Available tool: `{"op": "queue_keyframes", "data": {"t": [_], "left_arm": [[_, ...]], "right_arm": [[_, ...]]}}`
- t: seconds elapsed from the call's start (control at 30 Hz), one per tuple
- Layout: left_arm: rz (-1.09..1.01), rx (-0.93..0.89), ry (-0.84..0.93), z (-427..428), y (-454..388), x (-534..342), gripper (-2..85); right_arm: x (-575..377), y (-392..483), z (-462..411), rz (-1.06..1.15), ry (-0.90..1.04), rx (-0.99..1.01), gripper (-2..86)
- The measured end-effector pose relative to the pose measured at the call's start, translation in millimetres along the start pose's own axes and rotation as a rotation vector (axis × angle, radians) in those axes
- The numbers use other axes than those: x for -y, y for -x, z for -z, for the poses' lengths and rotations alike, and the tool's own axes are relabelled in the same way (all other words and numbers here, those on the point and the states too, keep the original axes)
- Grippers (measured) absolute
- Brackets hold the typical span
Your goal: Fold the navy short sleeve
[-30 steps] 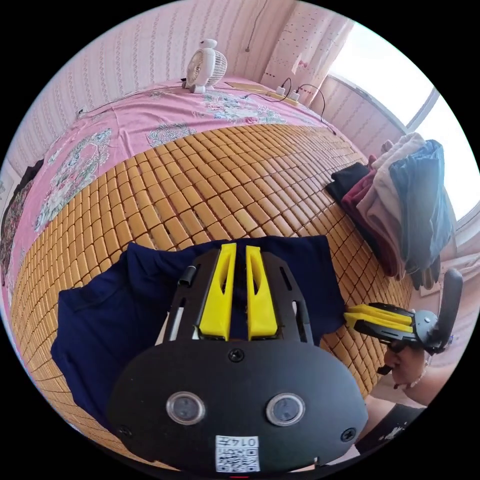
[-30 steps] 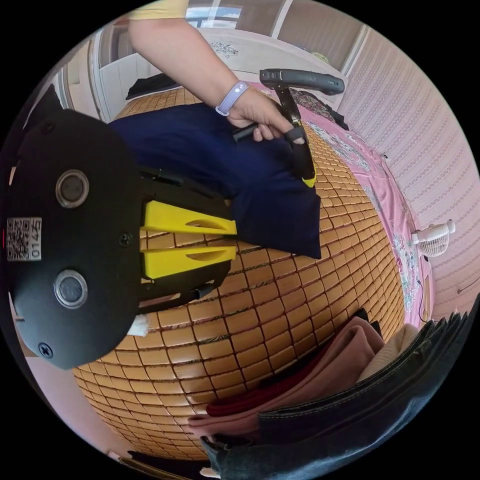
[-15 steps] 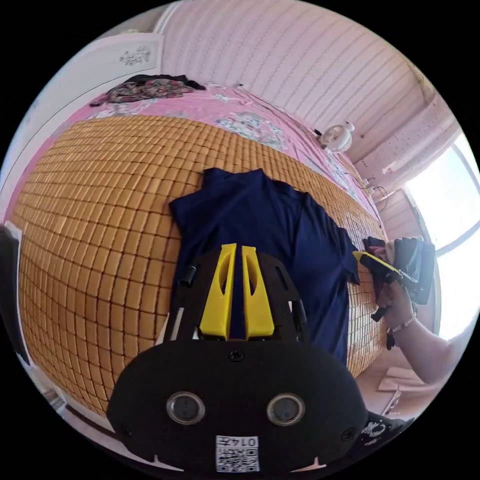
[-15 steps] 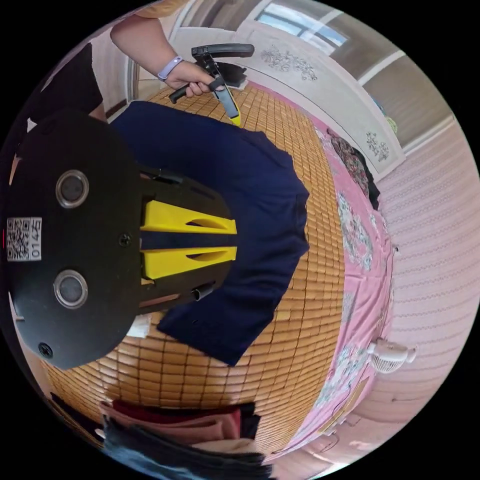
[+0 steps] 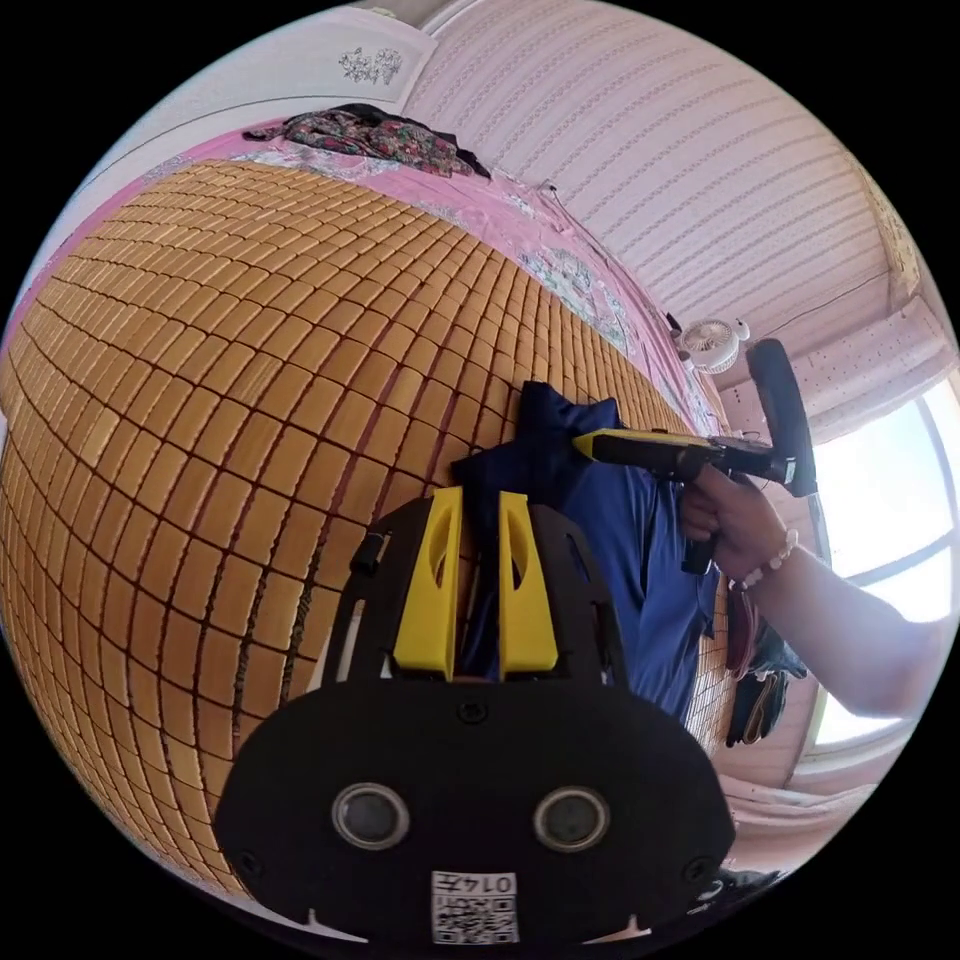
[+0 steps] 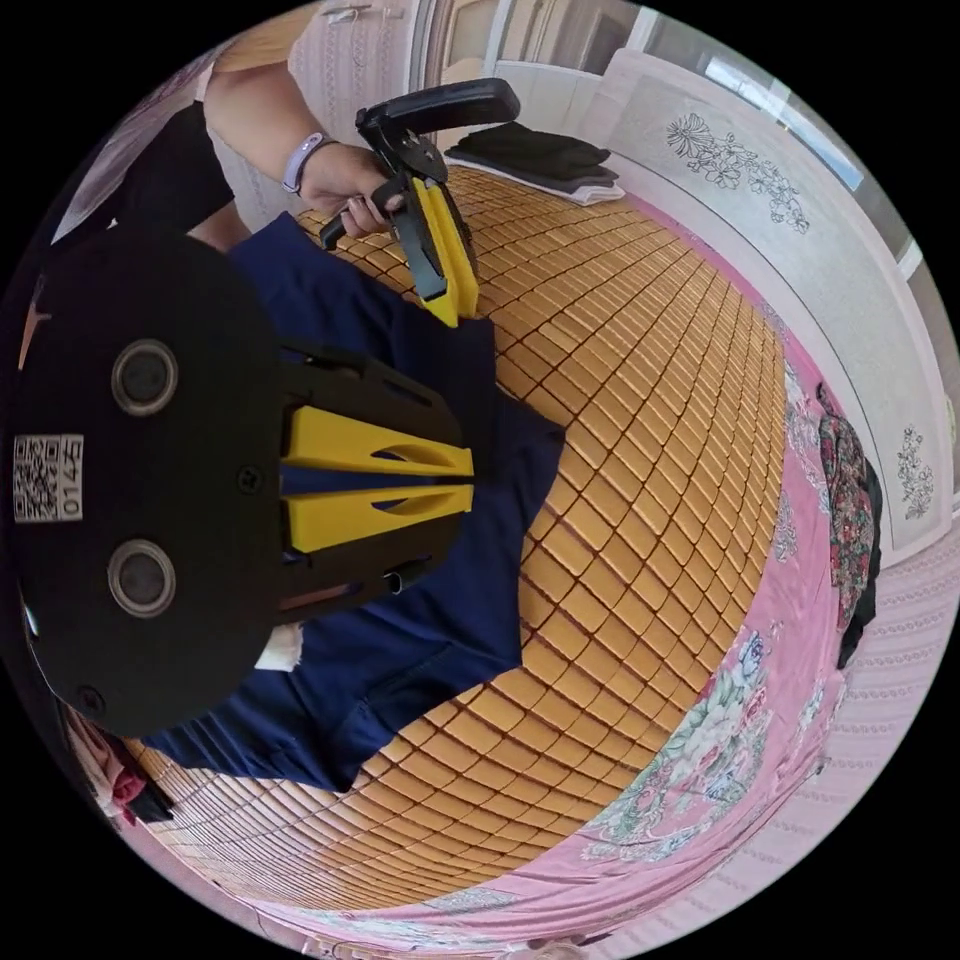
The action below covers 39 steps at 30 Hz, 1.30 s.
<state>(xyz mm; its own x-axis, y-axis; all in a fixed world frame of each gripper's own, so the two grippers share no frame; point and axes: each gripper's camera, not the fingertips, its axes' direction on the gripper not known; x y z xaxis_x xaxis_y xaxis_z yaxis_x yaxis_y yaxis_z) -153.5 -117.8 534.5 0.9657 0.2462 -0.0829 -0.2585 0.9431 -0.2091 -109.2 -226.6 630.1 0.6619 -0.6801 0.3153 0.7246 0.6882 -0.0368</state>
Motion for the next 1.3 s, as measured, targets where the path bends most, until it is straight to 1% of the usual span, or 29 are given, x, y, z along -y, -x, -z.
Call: {"op": "queue_keyframes", "data": {"t": [0.03, 0.07, 0.13, 0.2, 0.3, 0.4, 0.47, 0.6, 0.7, 0.83, 0.9, 0.97, 1.03, 1.07, 1.13, 1.2, 1.23, 1.3], "left_arm": [[-0.007, 0.013, 0.015, 2.0, 0.9, 2.7, 0.5], [-0.011, 0.024, 0.010, 4.8, 1.1, 3.1, 0.3], [-0.008, 0.075, -0.065, 24.1, 4.5, -3.4, -0.3], [0.018, 0.047, -0.147, 43.3, 10.9, -17.3, 0.0], [0.124, 0.016, -0.198, 62.8, 30.2, -48.7, 3.0], [0.235, -0.044, -0.215, 71.6, 53.0, -73.7, 4.7], [0.255, -0.048, -0.211, 73.7, 60.1, -80.1, 5.1], [0.224, -0.033, -0.206, 74.1, 62.6, -75.2, 6.6], [0.188, 0.004, -0.199, 71.0, 59.9, -64.9, 6.9], [0.155, 0.058, -0.163, 61.4, 60.7, -53.2, 6.7], [0.146, 0.062, -0.129, 54.7, 61.4, -50.5, 6.3], [0.119, 0.072, -0.130, 51.7, 59.1, -51.6, 5.1], [0.089, 0.074, -0.116, 49.1, 55.7, -52.0, 2.1], [0.091, 0.072, -0.116, 48.7, 55.4, -52.0, 1.2], [0.084, 0.078, -0.113, 48.4, 51.7, -51.2, -0.2], [0.066, 0.090, -0.132, 50.7, 45.4, -51.6, -0.6], [0.035, 0.082, -0.173, 55.4, 38.9, -53.2, -0.7], [-0.033, 0.033, -0.233, 64.4, 25.9, -56.0, -0.5]], "right_arm": [[2.6, 3.6, 4.2, 0.025, -0.013, -0.015, 0.3], [9.7, 12.4, 12.3, 0.085, -0.043, -0.038, 0.2], [26.5, 29.7, 20.4, 0.198, -0.090, -0.032, 0.4], [52.4, 57.4, 27.3, 0.365, -0.172, 0.079, 2.5], [80.2, 81.1, 24.7, 0.438, -0.162, 0.138, 6.3], [81.1, 92.8, 18.7, 0.413, -0.167, 0.093, 6.2], [74.1, 99.9, 10.8, 0.409, -0.138, 0.061, 5.7], [62.3, 125.6, -20.2, 0.436, -0.032, -0.001, 5.9], [64.3, 145.7, -38.1, 0.409, -0.017, -0.047, 8.4], [69.4, 162.0, -59.9, 0.372, 0.020, -0.142, 8.7], [67.4, 166.4, -61.8, 0.356, -0.020, -0.231, 6.3], [64.3, 168.0, -61.8, 0.364, -0.040, -0.246, 5.8], [63.0, 166.7, -61.1, 0.359, -0.051, -0.256, 4.6], [63.1, 163.3, -59.8, 0.350, -0.055, -0.257, 2.9], [64.0, 153.8, -55.4, 0.325, -0.055, -0.197, 1.3], [60.6, 133.7, -41.7, 0.266, -0.079, -0.068, 0.6], [57.5, 127.6, -34.7, 0.247, -0.104, -0.033, 0.7], [32.7, 99.9, 6.4, 0.157, -0.255, 0.072, 1.0]]}}
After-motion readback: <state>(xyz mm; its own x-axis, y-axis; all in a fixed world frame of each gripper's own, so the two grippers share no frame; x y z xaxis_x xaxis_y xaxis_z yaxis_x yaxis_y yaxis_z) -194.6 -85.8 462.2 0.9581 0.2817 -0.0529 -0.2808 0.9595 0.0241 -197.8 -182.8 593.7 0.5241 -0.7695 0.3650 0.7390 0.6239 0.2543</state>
